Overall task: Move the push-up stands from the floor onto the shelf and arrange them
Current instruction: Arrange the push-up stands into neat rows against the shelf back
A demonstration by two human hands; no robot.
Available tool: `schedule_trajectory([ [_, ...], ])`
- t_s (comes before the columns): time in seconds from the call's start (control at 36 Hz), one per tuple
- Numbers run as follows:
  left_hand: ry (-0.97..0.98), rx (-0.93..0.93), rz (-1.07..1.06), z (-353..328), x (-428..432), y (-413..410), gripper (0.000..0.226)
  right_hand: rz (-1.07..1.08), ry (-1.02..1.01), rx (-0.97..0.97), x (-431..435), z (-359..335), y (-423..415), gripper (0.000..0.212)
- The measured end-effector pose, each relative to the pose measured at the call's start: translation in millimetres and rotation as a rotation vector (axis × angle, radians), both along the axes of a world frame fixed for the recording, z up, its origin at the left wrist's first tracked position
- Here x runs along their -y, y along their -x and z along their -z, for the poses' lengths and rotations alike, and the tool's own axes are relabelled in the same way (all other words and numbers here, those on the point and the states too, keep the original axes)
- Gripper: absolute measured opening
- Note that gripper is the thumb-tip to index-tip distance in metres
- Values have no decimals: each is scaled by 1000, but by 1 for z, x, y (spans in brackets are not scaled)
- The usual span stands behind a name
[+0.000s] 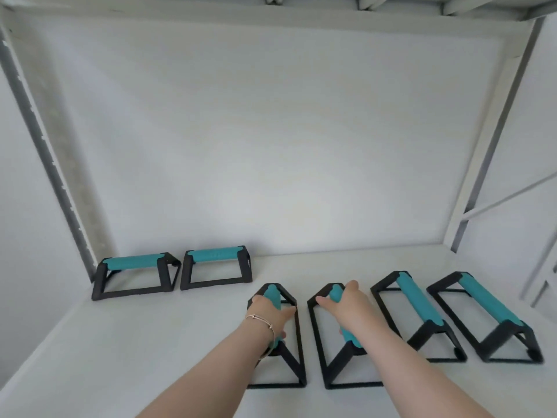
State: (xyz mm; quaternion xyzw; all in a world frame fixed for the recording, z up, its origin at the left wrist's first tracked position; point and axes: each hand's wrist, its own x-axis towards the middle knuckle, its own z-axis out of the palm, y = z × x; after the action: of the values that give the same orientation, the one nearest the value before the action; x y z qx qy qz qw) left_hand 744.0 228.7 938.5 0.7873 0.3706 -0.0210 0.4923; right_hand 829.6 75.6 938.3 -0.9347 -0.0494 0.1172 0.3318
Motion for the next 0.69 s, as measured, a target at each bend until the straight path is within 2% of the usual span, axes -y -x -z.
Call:
schedule_trajectory([
  [0.17, -122, -64, 24, 4, -14, 6, 41, -76, -12, 21, 0, 0, -7, 56],
  [0.36, -225, -81, 78, -2, -70, 31, 51, -126, -30, 57, -24, -9, -10, 49],
  [0.58, -441, -104, 305, -22, -174, 89, 35, -386, -25, 116, -91, -17, 14, 29],
  [0.69, -603, -143, 377, -28, -218, 113, 31, -547, 34, 221, -136, -15, 31, 30],
])
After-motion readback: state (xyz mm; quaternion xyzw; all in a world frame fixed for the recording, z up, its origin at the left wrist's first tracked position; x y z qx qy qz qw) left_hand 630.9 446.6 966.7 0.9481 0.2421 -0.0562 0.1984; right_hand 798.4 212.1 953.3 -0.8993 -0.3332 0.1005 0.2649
